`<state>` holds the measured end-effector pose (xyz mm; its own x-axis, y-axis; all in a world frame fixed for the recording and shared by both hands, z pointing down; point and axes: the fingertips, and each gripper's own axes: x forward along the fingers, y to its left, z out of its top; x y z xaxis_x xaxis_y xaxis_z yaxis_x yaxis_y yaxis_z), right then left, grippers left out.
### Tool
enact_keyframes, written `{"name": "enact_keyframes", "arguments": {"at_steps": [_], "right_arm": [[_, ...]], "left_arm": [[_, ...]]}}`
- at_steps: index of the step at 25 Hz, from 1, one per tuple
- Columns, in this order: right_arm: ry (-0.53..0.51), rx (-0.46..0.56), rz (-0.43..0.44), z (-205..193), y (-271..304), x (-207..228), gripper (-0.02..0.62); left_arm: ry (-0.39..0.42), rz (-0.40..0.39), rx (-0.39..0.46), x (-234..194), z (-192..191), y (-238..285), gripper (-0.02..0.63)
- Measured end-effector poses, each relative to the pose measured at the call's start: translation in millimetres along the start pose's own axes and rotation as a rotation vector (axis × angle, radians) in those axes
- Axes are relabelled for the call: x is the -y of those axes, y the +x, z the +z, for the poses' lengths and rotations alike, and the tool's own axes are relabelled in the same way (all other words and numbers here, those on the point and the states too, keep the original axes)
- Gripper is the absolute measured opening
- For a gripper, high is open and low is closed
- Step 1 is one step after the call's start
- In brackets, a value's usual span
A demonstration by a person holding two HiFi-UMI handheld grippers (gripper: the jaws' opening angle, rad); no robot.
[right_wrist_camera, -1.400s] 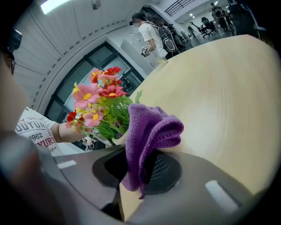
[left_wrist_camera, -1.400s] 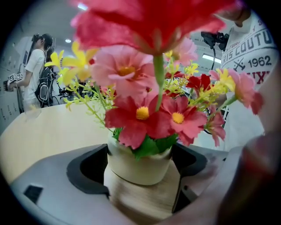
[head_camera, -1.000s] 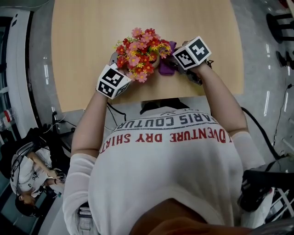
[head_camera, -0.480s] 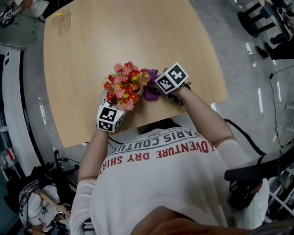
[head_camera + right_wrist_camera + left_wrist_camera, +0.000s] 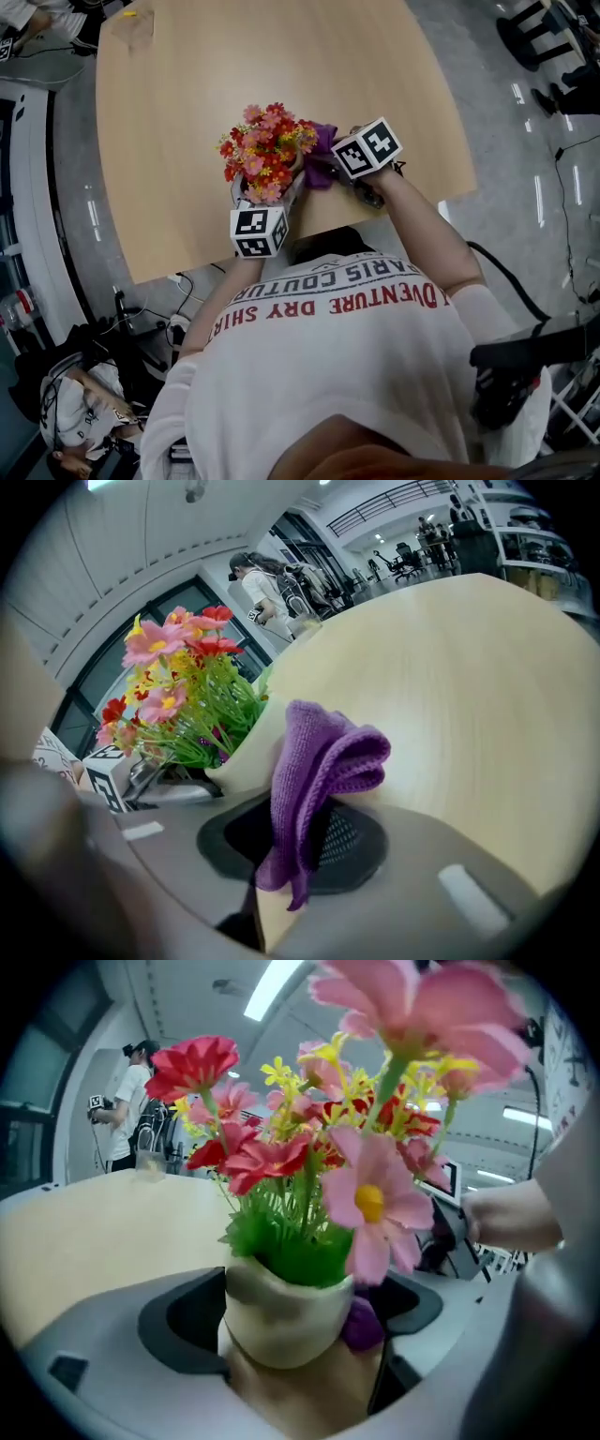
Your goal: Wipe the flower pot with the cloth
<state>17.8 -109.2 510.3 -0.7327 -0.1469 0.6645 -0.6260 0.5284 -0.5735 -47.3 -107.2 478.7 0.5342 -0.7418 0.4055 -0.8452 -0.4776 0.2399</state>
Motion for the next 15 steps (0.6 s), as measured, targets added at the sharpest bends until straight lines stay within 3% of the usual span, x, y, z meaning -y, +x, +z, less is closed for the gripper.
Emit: {"name": "enact_keyframes", "arguments": {"at_steps": [7,15], "right_arm": [[-0.012,0.003,0.011,-2,2,-3,0.063],[0.013,0.041,0.066,3,-5,-11,0.063]], "left_arm": [[-0.024,0.067,0.008,-5,5,10,0.463],[0.035,-0.051,-0.021,-11,1,2,0.463]]}}
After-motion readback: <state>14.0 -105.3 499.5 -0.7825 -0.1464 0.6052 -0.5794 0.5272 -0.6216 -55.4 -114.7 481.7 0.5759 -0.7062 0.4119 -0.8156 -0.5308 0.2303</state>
